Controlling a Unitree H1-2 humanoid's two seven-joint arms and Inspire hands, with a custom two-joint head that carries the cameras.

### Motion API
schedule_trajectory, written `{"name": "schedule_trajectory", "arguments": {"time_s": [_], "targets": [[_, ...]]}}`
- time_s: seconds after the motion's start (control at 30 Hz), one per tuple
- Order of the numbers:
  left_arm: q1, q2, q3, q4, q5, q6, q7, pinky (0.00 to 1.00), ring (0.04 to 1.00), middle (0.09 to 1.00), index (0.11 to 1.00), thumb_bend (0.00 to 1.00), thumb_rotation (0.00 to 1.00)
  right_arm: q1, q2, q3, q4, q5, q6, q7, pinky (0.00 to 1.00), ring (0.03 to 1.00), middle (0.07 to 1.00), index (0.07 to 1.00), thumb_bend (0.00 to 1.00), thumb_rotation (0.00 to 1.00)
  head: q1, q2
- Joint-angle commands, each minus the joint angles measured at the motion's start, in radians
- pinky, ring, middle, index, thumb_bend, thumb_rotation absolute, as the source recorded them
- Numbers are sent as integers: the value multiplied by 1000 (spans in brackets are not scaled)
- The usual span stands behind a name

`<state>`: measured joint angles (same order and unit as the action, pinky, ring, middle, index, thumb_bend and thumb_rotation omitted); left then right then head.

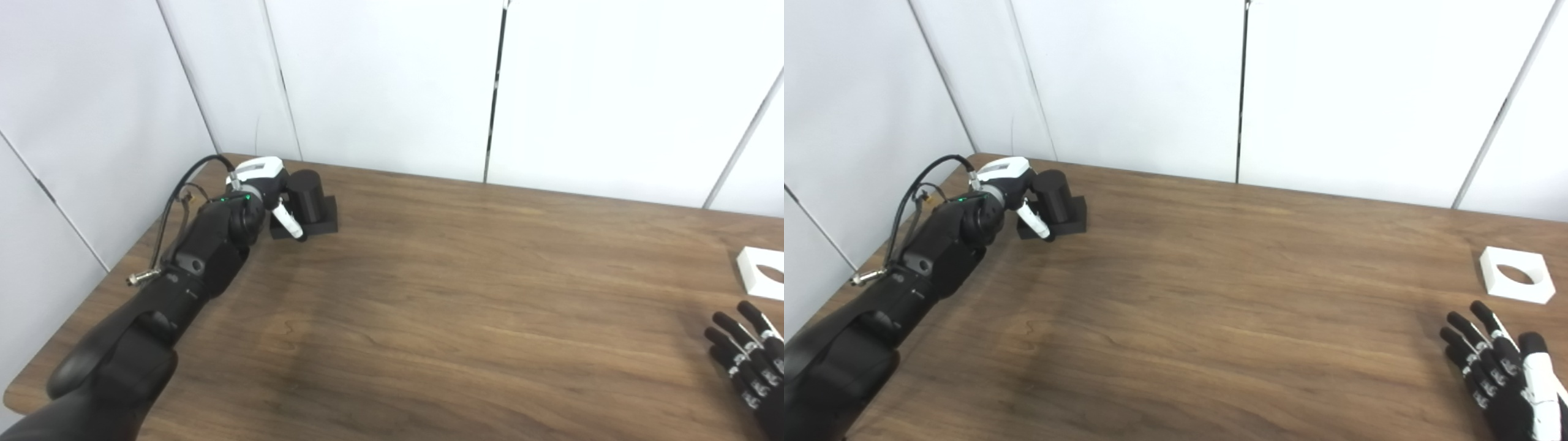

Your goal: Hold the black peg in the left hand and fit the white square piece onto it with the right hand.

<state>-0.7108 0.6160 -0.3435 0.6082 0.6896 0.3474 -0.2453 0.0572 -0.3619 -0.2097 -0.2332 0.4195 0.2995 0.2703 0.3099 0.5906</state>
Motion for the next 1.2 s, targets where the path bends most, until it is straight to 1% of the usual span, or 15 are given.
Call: {"name": "schedule_trajectory", "arguments": {"time_s": [0.0, 0.1, 0.2, 0.3, 0.37, 0.47, 0.6, 0.63, 0.67, 0.7, 0.77, 0.87, 0.93, 1.07, 1.17], "targets": [[-19, 28, 7, -12, 16, 5, 27, 961, 911, 813, 486, 521, 48, -11, -15, -7, -7, 4, -13, 7, 1000, 934, 936, 991, 608, 1000, 2, 0], [-16, 27, 7, -8, 16, 1, 34, 946, 896, 807, 486, 521, 48, -12, -13, -8, -9, 5, -9, 5, 1000, 936, 933, 989, 609, 1000, 2, 0], [-7, 17, 31, -7, -3, 11, 55, 918, 887, 803, 485, 521, 47, -14, -9, -8, -14, 6, -3, -1, 1000, 929, 932, 987, 606, 1000, -13, 4], [12, 9, 61, -34, -20, 22, 62, 856, 882, 810, 486, 521, 47, -15, -5, -5, -20, 4, 3, -8, 1000, 926, 930, 988, 604, 1000, -32, 5], [31, 10, 69, -81, -22, 35, 56, 836, 862, 799, 486, 522, 50, -16, -4, -3, -19, -1, 2, -10, 1000, 925, 925, 987, 611, 1000, -45, 6], [60, 8, 83, -159, -22, 69, 47, 844, 866, 799, 487, 523, 51, -18, 0, 1, -23, -5, 7, -17, 1000, 921, 917, 982, 612, 1000, -77, 8], [94, 9, 86, -278, 8, 115, 11, 919, 922, 842, 486, 522, 50, -20, 8, 6, -30, 1, 21, -22, 1000, 917, 917, 984, 592, 1000, -127, 12], [102, 9, 84, -320, 28, 120, -10, 943, 931, 852, 486, 522, 50, -21, 11, 7, -26, 4, 18, -20, 1000, 916, 915, 983, 594, 1000, -132, 12], [108, 8, 87, -359, 50, 122, -31, 968, 929, 836, 486, 522, 49, -22, 15, 9, -23, 4, 15, -19, 1000, 913, 914, 982, 592, 1000, -153, 14], [115, -3, 102, -403, 86, 122, -66, 980, 928, 827, 486, 522, 48, -23, 19, 12, -22, 3, 14, -20, 1000, 911, 912, 982, 591, 1000, -174, 17], [127, -39, 144, -494, 162, 122, -140, 996, 945, 836, 485, 522, 48, -25, 27, 20, -24, -5, 9, -21, 1000, 912, 911, 983, 585, 1000, -196, 19], [132, -81, 155, -635, 256, 122, -259, 987, 925, 822, 485, 522, 50, -26, 47, 35, -37, -22, 15, -37, 1000, 918, 911, 981, 579, 1000, -224, 22], [129, -105, 154, -712, 291, 122, -339, 993, 932, 818, 486, 523, 51, -28, 59, 48, -43, -34, 15, -48, 1000, 925, 914, 982, 573, 1000, -240, 24], [122, -141, 134, -850, 331, 122, -484, 935, 891, 793, 485, 523, 51, -31, 89, 68, -58, -45, 24, -73, 1000, 932, 914, 976, 560, 1000, -289, 39], [125, -177, 126, -928, 363, 122, -566, 868, 856, 776, 484, 523, 51, -35, 113, 87, -63, -60, 29, -95, 1000, 940, 929, 986, 549, 1000, -323, 44]]}}
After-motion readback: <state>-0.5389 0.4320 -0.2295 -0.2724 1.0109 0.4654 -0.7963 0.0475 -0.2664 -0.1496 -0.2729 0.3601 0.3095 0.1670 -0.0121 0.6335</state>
